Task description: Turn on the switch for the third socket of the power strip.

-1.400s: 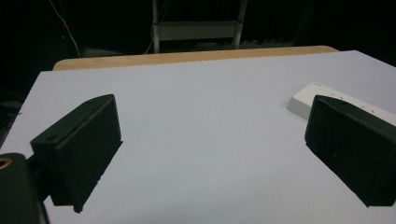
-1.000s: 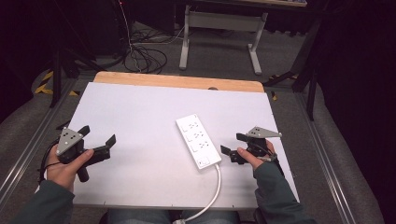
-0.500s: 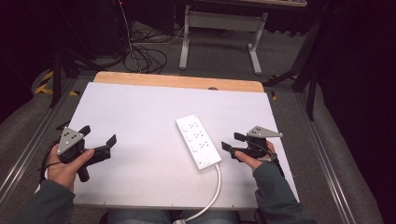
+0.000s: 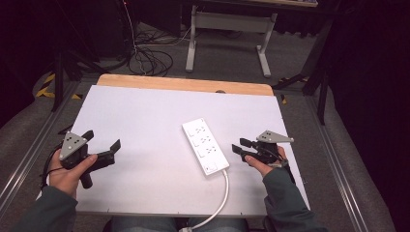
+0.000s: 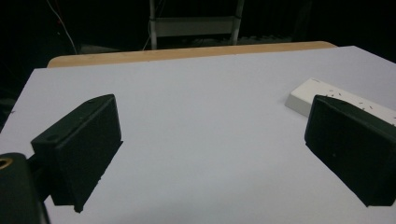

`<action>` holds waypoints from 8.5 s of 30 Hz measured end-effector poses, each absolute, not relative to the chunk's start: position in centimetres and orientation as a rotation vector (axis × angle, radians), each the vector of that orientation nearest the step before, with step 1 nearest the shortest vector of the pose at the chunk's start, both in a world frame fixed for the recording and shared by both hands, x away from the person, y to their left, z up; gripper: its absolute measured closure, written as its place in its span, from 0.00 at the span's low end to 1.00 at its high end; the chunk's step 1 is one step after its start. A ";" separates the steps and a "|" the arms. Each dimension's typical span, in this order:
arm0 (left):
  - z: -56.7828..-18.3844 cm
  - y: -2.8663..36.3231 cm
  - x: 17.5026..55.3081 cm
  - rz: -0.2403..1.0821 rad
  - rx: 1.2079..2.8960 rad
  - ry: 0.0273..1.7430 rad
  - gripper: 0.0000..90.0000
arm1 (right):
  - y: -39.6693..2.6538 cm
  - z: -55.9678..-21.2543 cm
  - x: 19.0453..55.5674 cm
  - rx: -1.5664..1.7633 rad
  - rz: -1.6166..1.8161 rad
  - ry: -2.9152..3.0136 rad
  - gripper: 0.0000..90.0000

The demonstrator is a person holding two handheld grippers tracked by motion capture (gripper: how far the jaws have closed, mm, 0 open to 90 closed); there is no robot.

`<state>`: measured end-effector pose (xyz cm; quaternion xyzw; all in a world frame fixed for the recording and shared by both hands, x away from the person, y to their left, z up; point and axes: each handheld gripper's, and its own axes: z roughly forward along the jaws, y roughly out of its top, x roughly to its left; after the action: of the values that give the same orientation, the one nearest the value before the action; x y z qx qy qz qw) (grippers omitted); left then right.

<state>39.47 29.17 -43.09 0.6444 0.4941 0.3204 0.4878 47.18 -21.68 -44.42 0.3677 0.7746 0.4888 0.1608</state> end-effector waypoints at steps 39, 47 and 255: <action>-43.2 29.1 39.6 0.767 1.586 1.208 0.06 | -21.7 -44.0 46.7 1.063 1.423 2.297 1.00; -43.2 29.0 39.6 0.764 1.594 1.208 0.06 | -21.6 -44.0 46.7 1.055 1.420 2.298 1.00; -43.7 31.3 36.2 0.807 1.605 1.311 0.08 | -9.7 -44.1 54.8 0.838 1.286 2.454 1.00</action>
<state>36.25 31.30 -43.71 0.6472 0.5285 0.3253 0.4427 54.76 -9.68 -44.13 0.2872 0.8414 0.4409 0.1233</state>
